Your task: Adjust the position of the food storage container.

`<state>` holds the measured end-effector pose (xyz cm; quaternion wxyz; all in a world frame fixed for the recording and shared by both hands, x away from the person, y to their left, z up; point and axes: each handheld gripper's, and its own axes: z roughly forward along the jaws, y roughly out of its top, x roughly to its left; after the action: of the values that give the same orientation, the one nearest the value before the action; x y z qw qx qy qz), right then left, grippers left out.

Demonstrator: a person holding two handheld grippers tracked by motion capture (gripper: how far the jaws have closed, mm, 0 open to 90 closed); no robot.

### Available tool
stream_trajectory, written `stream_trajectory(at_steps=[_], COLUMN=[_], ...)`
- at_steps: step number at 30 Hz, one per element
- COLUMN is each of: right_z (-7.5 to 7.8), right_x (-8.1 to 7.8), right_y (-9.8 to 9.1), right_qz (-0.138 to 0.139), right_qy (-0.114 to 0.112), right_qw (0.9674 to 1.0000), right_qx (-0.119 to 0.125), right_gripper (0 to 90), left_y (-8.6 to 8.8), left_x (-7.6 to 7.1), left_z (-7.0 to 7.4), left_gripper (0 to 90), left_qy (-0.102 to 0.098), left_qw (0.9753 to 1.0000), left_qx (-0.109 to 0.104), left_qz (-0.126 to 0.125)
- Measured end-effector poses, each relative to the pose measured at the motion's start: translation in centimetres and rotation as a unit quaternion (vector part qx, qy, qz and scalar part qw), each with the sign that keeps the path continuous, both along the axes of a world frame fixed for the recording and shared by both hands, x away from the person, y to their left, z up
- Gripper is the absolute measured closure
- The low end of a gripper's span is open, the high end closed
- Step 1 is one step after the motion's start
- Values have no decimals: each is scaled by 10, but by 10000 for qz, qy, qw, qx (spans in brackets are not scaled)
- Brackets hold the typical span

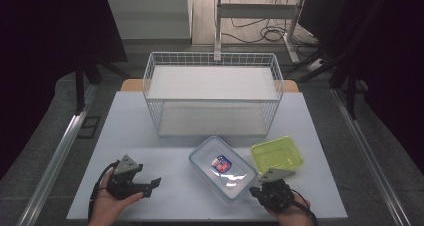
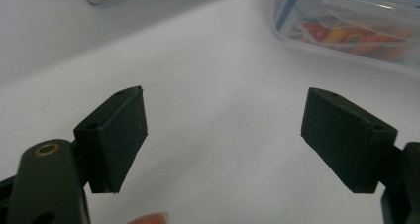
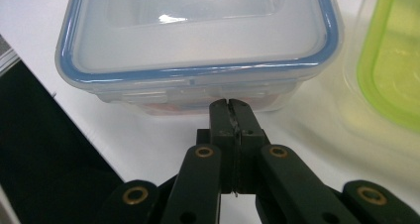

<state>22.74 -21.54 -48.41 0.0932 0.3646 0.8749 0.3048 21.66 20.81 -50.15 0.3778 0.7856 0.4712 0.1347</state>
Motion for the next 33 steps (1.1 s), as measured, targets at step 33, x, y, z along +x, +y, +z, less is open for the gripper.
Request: stream_trajectory(at_steps=[33], right_z=[-2], right_x=[38], right_y=[42], right_qz=[-19], right_qy=[-190], right_qw=[9998], right_qx=[110], right_gripper=[892], left_y=[7], left_x=[1], left_z=[1], left_gripper=[231], left_qy=[18], left_qw=[9999], left_qx=[-145], left_qz=[49])
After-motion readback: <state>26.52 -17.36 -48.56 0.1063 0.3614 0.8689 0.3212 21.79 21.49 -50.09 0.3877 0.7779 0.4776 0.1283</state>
